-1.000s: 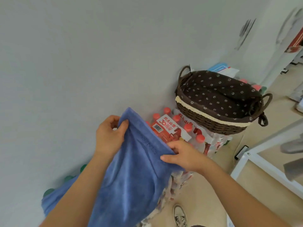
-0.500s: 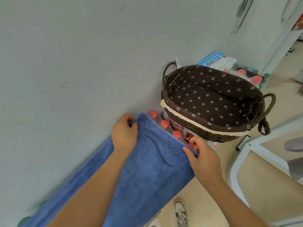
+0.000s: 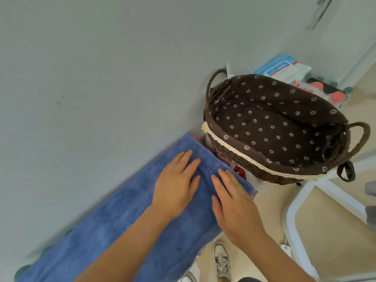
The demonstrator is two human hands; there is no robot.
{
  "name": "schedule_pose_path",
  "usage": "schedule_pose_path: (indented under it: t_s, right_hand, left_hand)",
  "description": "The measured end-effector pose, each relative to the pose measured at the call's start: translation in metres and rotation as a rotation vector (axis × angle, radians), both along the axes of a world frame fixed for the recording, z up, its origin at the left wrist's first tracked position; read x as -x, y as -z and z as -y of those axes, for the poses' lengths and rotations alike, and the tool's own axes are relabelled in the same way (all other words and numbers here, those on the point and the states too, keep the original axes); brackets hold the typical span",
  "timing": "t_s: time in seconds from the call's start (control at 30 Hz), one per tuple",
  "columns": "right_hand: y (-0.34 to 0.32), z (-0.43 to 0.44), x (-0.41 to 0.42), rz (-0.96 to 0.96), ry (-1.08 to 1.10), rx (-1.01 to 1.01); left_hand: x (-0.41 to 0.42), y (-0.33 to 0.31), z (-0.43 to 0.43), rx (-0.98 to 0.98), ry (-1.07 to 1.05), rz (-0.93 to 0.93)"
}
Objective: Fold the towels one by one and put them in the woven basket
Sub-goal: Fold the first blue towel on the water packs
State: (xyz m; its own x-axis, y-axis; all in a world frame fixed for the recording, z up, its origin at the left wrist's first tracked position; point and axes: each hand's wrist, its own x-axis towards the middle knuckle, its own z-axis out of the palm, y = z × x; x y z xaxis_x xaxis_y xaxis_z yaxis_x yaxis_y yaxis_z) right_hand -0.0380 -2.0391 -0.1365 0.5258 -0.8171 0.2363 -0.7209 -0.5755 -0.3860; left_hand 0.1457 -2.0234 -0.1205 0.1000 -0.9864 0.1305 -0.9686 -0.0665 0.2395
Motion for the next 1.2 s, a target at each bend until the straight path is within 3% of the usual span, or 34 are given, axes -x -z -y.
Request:
schedule_pose_path:
  t_s: [0.07, 0.17, 0.47, 0.57, 0.7, 0.9, 1.03, 1.2]
  right_hand:
    - [0.003, 0.002, -0.008, -0.163, -0.035, -0.049]
    - [0.005, 0.009, -0.010, -0.274, -0.051, -0.050]
    - [-0.001, 0.019, -0.012, -0.368, -0.006, -0.093]
    - [-0.016, 0.007, -0.024, -0.385, -0.013, -0.089]
    - [-0.033, -0.036, -0.066, -0.311, -0.182, -0.019]
    - [-0.041, -0.127, -0.148, -0.285, -0.506, -0.022]
    - [-0.039, -0.183, -0.198, -0.341, -0.592, -0.094]
    - [-0.027, -0.227, -0.243, -0.423, -0.580, -0.097]
  left_hand:
    - [0.009, 0.009, -0.012, -0.177, 0.039, 0.079]
    - [0.012, 0.012, -0.006, -0.291, 0.020, 0.092]
    - [0.014, 0.005, 0.006, -0.335, 0.015, 0.133]
    - [0.007, -0.010, -0.033, -0.233, -0.033, 0.076]
    - [-0.028, -0.031, -0.138, 0.026, -0.251, -0.067]
    - [-0.117, -0.033, -0.295, 0.172, -0.791, -0.177]
    - [-0.168, -0.020, -0.361, 0.092, -1.048, -0.267]
    - [-0.204, -0.004, -0.370, -0.121, -1.063, -0.496]
